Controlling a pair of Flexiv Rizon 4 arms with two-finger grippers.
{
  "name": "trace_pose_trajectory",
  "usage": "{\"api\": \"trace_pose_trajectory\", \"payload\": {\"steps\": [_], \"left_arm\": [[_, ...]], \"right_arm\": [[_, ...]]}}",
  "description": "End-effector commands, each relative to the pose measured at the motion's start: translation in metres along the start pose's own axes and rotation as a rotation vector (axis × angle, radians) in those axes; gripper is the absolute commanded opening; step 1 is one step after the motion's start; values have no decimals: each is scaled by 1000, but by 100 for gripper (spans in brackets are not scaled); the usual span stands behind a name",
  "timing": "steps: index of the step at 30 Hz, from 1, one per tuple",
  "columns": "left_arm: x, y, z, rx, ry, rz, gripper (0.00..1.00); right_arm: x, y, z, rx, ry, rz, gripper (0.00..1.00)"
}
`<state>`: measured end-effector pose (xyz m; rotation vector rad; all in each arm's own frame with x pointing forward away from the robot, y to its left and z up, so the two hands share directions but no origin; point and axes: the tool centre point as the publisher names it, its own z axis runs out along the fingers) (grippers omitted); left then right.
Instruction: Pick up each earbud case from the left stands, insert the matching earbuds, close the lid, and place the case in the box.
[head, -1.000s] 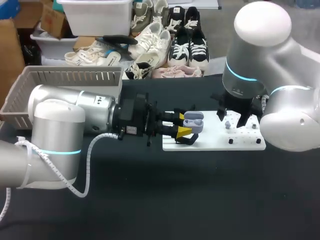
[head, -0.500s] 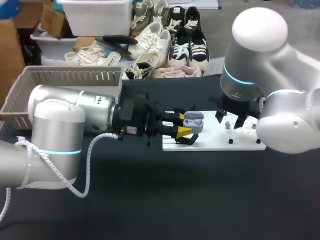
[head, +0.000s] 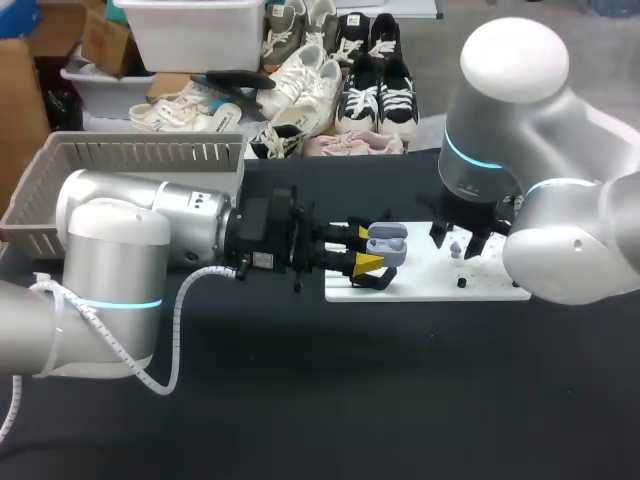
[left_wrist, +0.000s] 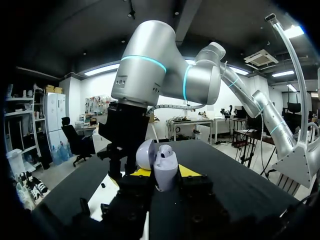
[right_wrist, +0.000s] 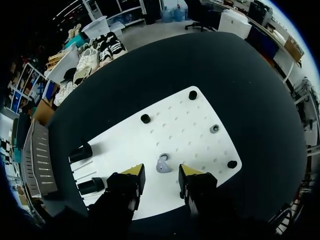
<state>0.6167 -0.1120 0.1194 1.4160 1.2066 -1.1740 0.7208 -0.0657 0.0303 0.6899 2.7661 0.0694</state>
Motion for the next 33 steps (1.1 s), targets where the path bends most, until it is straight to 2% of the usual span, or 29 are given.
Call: {"api": "trace_pose_trajectory", "payload": {"steps": [1, 23, 26, 29, 33], "left_arm": [[0, -1, 1, -4, -1, 1, 0], [0, -1, 1, -4, -1, 1, 0], [0, -1, 1, -4, -1, 1, 0], [0, -1, 1, -4, -1, 1, 0], [0, -1, 1, -4, -1, 1, 0]], "right_arm": [[-1, 1, 2, 1, 1, 0, 41], [-1, 1, 9, 9, 9, 2, 32], [-1, 1, 9, 11, 11, 1, 30], [-2, 2, 10, 10, 10, 1, 24], [-2, 3, 10, 14, 10, -1, 22]]}}
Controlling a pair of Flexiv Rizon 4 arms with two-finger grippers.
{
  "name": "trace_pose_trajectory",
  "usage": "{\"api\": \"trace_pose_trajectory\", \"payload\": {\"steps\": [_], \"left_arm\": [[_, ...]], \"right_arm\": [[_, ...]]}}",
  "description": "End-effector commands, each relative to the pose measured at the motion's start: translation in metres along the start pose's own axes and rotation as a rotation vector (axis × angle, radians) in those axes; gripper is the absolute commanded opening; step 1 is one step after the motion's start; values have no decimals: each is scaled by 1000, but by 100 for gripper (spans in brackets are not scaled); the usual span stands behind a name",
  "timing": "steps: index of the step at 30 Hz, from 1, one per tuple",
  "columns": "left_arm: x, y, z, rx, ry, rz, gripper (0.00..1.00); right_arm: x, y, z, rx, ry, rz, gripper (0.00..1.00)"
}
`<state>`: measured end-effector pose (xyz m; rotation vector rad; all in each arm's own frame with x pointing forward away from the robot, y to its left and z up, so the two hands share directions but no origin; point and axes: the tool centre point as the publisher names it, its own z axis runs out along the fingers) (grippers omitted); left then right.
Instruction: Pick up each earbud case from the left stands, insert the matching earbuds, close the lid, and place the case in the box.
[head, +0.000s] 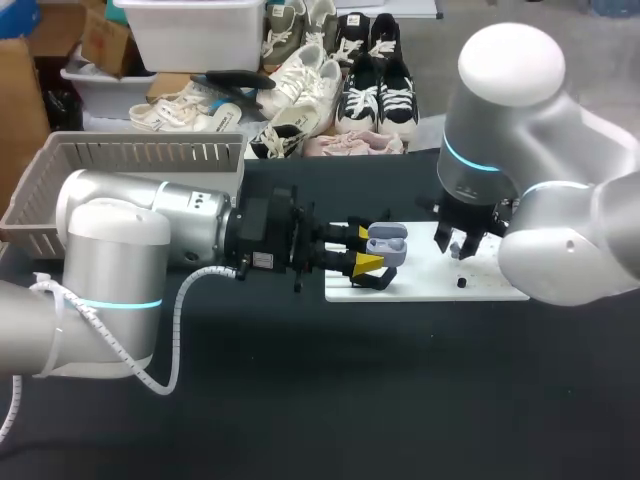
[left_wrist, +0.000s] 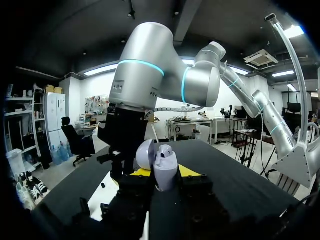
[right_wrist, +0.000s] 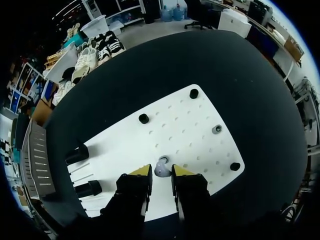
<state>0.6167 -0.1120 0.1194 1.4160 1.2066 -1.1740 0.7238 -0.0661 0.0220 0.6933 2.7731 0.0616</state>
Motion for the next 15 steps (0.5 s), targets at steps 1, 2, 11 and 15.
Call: {"api": "trace_pose_trajectory", "payload": {"steps": [1, 2, 11, 15], "left_arm": [[0, -1, 1, -4, -1, 1, 0], [0, -1, 1, -4, -1, 1, 0], [0, -1, 1, -4, -1, 1, 0], [0, -1, 1, -4, -1, 1, 0]], "right_arm": [[-2, 3, 1, 7, 3, -2, 22], [-2, 3, 1, 8, 2, -1, 22], [-5, 1, 1, 16, -1, 3, 0], [-5, 0, 0, 19, -2, 3, 0]]}}
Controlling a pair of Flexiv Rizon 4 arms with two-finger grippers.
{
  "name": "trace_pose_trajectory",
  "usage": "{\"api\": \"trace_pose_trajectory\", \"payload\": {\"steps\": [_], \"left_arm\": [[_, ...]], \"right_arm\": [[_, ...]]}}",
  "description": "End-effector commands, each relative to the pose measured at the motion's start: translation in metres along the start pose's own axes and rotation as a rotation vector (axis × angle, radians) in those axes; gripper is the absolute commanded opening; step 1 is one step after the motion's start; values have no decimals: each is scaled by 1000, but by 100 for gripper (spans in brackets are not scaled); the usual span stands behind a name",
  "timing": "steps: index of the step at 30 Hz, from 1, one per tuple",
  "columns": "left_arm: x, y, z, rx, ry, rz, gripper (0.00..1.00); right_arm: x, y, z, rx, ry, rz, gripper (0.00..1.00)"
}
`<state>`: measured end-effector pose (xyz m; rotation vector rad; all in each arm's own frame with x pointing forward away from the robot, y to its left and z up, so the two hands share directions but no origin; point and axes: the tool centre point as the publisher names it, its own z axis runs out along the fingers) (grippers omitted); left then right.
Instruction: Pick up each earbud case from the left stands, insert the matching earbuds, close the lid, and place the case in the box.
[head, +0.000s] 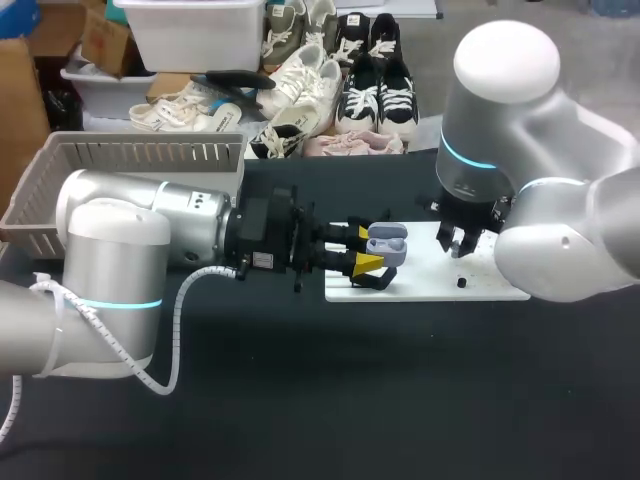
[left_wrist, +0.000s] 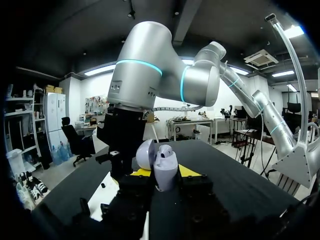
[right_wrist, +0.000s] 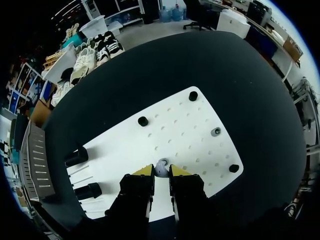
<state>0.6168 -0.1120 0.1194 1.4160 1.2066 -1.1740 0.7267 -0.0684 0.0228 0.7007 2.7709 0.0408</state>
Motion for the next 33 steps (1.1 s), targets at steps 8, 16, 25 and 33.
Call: {"api": "trace_pose_trajectory", "payload": {"steps": [8, 16, 25, 33], "left_arm": [[0, -1, 1, -4, -1, 1, 0], [0, -1, 1, -4, -1, 1, 0], [0, -1, 1, -4, -1, 1, 0], [0, -1, 1, -4, -1, 1, 0]], "right_arm": [[-1, -1, -4, 4, -1, 4, 0], [3, -5, -16, -1, -10, 4, 0], [5, -17, -45, -40, -23, 23, 0], [4, -33, -82, -68, -32, 38, 0]]}}
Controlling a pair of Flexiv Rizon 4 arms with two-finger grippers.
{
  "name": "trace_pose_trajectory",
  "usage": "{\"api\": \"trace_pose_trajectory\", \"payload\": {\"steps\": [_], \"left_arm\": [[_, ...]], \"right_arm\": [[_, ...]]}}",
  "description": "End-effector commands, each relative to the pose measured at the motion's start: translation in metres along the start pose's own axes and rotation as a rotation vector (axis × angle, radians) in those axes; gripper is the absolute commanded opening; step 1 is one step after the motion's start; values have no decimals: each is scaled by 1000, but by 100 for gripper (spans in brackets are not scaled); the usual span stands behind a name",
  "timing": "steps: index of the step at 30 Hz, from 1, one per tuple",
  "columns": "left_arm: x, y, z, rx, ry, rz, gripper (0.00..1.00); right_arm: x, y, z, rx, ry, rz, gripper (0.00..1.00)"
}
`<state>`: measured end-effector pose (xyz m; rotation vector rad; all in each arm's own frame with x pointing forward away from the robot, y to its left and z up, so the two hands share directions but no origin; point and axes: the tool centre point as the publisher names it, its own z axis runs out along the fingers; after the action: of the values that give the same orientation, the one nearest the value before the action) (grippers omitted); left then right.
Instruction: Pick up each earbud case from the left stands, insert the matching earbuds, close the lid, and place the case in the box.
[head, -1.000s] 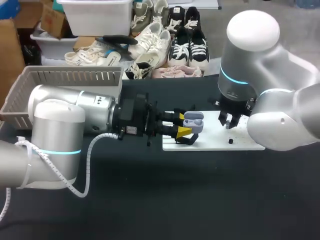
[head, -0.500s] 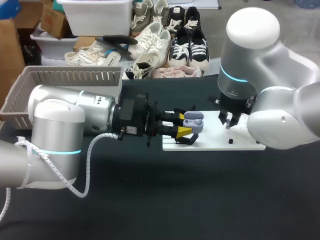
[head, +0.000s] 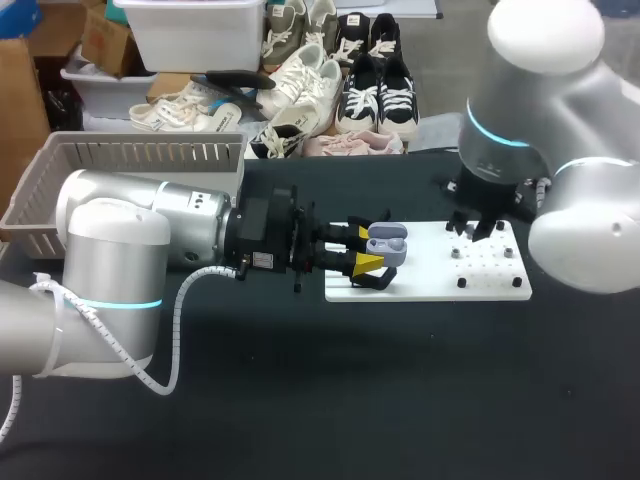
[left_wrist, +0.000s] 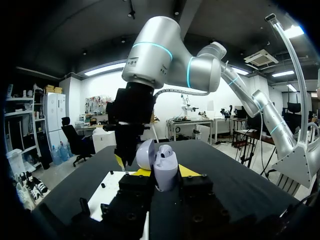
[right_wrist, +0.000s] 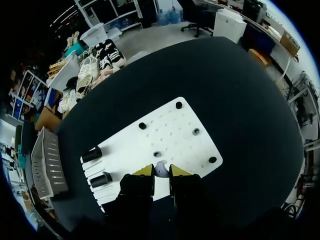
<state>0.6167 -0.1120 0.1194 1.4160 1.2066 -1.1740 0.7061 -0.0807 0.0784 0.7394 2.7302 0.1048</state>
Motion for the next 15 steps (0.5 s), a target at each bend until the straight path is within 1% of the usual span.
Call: {"api": "trace_pose_trajectory", "payload": {"steps": [1, 6, 12, 15], "left_arm": [[0, -1, 1, -4, -1, 1, 0], [0, -1, 1, -4, -1, 1, 0], [0, -1, 1, -4, -1, 1, 0], [0, -1, 1, -4, -1, 1, 0]], "right_arm": [[6, -18, -30, -25, -11, -8, 0], [11, -23, -57, -36, 34, -66, 0], [29, -24, -91, -56, 81, -240, 0], [38, -23, -107, -80, 101, -317, 0]]}}
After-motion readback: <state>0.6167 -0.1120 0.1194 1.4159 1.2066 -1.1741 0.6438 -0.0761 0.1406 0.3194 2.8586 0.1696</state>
